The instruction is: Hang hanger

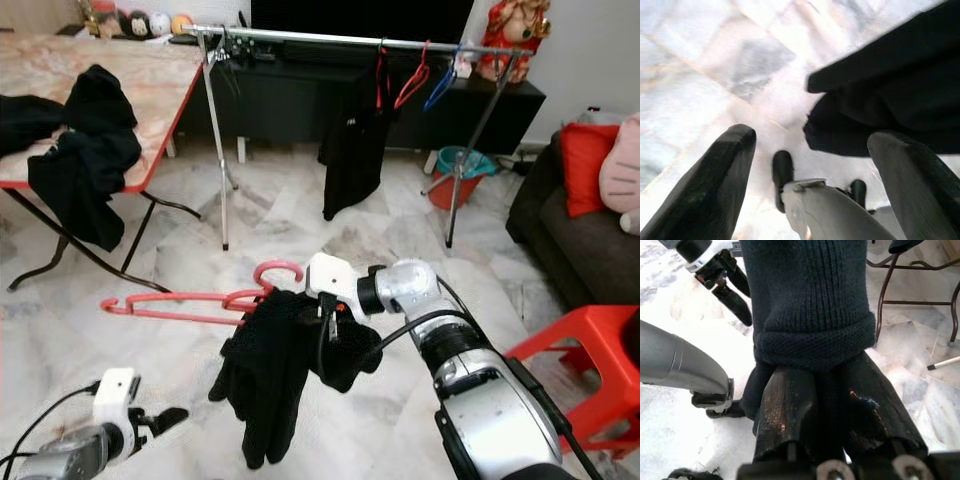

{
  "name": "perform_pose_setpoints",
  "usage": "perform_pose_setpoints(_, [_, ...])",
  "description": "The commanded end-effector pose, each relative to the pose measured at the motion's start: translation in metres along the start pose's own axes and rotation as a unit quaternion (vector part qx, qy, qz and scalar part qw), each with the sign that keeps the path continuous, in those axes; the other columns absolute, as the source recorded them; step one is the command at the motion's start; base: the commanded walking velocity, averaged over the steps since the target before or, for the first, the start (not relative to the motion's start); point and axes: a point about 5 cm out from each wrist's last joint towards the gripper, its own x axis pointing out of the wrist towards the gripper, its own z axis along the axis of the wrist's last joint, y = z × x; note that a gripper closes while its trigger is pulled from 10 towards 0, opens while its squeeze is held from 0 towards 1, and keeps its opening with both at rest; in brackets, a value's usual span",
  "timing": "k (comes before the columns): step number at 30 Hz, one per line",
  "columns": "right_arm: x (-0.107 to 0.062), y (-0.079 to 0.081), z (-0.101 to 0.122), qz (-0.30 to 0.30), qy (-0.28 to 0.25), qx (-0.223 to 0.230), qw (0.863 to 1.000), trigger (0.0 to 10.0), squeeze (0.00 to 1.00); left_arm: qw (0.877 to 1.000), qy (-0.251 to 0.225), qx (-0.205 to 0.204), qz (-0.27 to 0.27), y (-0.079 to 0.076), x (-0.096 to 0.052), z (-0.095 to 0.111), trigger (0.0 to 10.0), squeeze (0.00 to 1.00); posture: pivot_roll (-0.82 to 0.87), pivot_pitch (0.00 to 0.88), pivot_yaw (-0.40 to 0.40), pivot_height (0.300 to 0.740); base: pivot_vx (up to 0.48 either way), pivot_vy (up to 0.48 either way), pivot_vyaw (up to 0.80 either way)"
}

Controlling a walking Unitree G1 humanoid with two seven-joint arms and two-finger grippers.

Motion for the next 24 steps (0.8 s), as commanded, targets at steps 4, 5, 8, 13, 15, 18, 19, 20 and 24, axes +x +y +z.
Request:
perform_pose_setpoints(4, [-0.006, -0.003, 0.001, -0.026, -0.021, 0.007, 0.999, 0.0, 0.0, 1.0, 0.015, 0.01, 0.009, -0.005, 0.003, -0.009, 10.0, 0.0, 0.16, 0.0, -0.099, 0.732, 0.0, 0.0, 0.0])
perform_pose_setpoints(5, [-0.007, -0.007, 0.001, -0.059, -0.02, 0.013, 0.998, 0.0, 0.0, 1.0, 0.014, 0.008, 0.015, -0.005, 0.004, -0.01, 10.0, 0.0, 0.16, 0.0, -0.097, 0.732, 0.0, 0.0, 0.0])
perform_pose_setpoints(8, [-0.009, -0.015, 0.002, -0.119, -0.037, 0.035, 0.992, 10.0, 0.0, 1.0, 0.01, 0.005, 0.027, -0.006, 0.005, -0.011, 10.0, 0.0, 0.16, 0.0, -0.094, 0.732, 0.0, 0.0, 0.0])
perform_pose_setpoints(13, [-0.006, -0.015, -0.006, -0.182, -0.052, 0.07, 0.979, 10.0, 0.0, 0.999, 0.004, 0.003, 0.037, -0.008, 0.007, -0.014, 10.0, 0.0, 0.16, 0.0, -0.083, 0.732, 0.0, 0.0, 0.0])
perform_pose_setpoints(15, [-0.006, -0.01, -0.013, -0.193, -0.049, 0.072, 0.977, 10.0, 0.0, 0.999, 0.001, 0.004, 0.053, -0.008, 0.008, -0.015, 10.0, 0.0, 0.16, 0.0, -0.08, 0.732, 0.0, 0.0, 0.0])
perform_pose_setpoints(18, [-0.011, -0.009, -0.02, -0.234, -0.05, 0.084, 0.967, 10.0, 0.0, 0.997, -0.008, -0.001, 0.07, -0.006, 0.007, -0.015, 10.0, 0.0, 0.16, 0.0, -0.079, 0.732, 0.0, 0.0, 0.0])
perform_pose_setpoints(19, [-0.017, -0.01, -0.024, -0.266, -0.055, 0.094, 0.958, 10.0, 0.0, 0.997, -0.015, -0.002, 0.077, -0.006, 0.007, -0.015, 10.0, 0.0, 0.16, 0.0, -0.079, 0.732, 0.0, 0.0, 0.0])
perform_pose_setpoints(20, [-0.017, -0.01, -0.024, -0.266, -0.055, 0.094, 0.958, 10.0, 0.0, 0.997, -0.015, -0.002, 0.077, -0.006, 0.007, -0.015, 10.0, 0.0, 0.16, 0.0, -0.079, 0.732, 0.0, 0.0, 0.0])
perform_pose_setpoints(24, [-0.042, -0.013, -0.041, -0.376, -0.037, 0.119, 0.918, 10.0, 0.0, 0.996, -0.024, 0.002, 0.09, -0.003, 0.006, -0.015, 10.0, 0.0, 0.14, 0.0, -0.066, 0.732, 0.0, 0.0, 0.0])
